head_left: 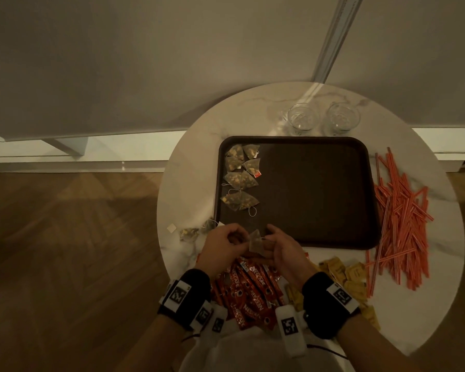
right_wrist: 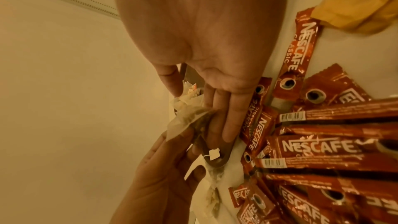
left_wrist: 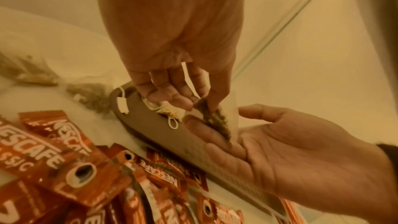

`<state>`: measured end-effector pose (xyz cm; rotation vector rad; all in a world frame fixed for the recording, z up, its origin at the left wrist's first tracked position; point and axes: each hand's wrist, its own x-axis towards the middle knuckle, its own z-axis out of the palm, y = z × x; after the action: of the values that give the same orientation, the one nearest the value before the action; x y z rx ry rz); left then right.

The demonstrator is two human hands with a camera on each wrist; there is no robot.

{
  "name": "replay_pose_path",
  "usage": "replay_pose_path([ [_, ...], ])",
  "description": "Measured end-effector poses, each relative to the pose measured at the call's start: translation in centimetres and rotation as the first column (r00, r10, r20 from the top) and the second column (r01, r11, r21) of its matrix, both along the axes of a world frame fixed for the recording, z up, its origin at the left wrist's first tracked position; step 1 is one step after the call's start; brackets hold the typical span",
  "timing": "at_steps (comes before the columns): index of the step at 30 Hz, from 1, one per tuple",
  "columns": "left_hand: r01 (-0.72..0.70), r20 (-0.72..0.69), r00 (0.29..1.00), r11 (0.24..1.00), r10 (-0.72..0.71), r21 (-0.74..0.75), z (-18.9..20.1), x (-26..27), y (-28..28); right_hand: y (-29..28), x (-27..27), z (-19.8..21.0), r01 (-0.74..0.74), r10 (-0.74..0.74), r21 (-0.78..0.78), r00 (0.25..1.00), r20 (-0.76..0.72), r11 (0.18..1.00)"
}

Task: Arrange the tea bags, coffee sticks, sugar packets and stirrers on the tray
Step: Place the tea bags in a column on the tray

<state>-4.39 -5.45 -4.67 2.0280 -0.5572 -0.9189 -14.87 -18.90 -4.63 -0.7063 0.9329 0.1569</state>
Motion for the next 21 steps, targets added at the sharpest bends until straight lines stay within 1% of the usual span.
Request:
replay_pose_path([
  [2,-0.07,-0.016,0.997,0.998,0.07,-0.001,-0.5,1.1,-0.1,-0.1,0.4,-0.4,-0.01,0.01,0.013,1.0,0.011,1.0],
  [3,-0.094,0.008,0.996,0.996,0.094,0.013,-1.0,1.9,-0.1,-0.2,0.7,-0.9,-0.009,0.009,0.029,1.0,0.005,1.0],
  [5,-0.101,0.076,0.992,0.993,0.096,0.054,-1.9,3.8,-0.3,-0.5,1.3,-1.6,-0.022,0.023,0.052,1.0,-0.02,0.998],
  [6,-0.082,0.106,0.992,0.993,0.073,0.083,-2.3,4.8,-0.5,-0.6,1.5,-1.9,-0.042,0.043,0.047,0.999,-0.032,0.998],
  [9,0.056,0.186,0.978,0.978,-0.094,0.202,-2.8,7.3,-1.4,-1.2,1.9,-2.3,-0.124,0.124,-0.006,0.99,-0.07,0.992],
  [12,0.17,0.208,0.949,0.939,-0.237,0.298,-3.0,8.5,-2.1,-1.7,2.0,-2.5,-0.156,0.153,-0.024,0.984,-0.087,0.987],
  [16,0.201,0.267,0.906,0.889,-0.328,0.412,-3.3,9.0,-1.6,-2.0,1.8,-3.0,-0.148,0.144,-0.037,0.985,-0.09,0.988],
  [19,0.27,0.327,0.821,0.822,-0.468,0.501,-2.7,8.8,-1.3,-1.9,1.8,-3.6,-0.197,0.186,-0.11,0.978,-0.097,0.974],
  [21,0.312,0.367,0.758,0.793,-0.54,0.523,-2.3,8.6,-1.2,-1.7,2.1,-3.5,-0.234,0.22,-0.167,0.97,-0.1,0.958],
])
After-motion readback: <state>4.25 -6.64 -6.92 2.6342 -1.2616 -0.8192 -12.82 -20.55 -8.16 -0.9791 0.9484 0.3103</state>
